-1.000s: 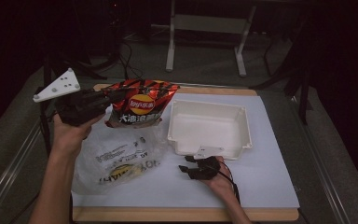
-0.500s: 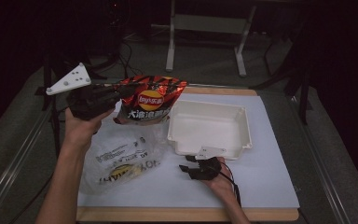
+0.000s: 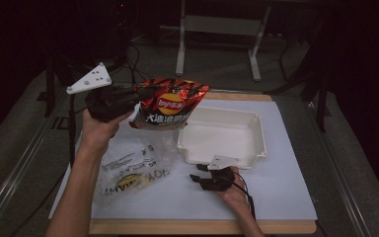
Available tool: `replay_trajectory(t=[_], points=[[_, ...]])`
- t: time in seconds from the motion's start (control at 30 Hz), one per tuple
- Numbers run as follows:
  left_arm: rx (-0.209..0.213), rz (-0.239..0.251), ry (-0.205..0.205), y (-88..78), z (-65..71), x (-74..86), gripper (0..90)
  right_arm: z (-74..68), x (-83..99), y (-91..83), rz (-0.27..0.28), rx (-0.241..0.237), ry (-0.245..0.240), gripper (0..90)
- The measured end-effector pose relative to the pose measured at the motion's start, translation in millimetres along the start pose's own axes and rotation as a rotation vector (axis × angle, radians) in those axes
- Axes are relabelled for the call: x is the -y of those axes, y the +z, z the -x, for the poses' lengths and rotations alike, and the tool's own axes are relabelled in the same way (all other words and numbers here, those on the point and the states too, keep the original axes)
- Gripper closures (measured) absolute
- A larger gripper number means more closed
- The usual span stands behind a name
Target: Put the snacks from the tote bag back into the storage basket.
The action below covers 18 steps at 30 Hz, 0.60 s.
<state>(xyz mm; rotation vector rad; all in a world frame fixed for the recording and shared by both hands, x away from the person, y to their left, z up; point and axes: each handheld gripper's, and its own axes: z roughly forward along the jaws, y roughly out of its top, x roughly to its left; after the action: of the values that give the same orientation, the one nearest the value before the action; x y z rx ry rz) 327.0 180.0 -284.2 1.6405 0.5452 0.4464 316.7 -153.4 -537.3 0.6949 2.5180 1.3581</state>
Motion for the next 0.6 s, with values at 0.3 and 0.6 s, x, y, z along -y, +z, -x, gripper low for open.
replay_trajectory(t=[0.3, 0.6], points=[[0.018, 0.002, -0.006, 17.5, 0.3, -0.5, 84.6, 0.0, 0.5, -1.0, 0.011, -0.003, 0.0, 50.6], [0.041, -0.001, -0.013, 37.1, 0.7, 2.1, 84.6, 0.6, 1.1, -2.2, 0.027, -0.005, 0.001, 50.4]])
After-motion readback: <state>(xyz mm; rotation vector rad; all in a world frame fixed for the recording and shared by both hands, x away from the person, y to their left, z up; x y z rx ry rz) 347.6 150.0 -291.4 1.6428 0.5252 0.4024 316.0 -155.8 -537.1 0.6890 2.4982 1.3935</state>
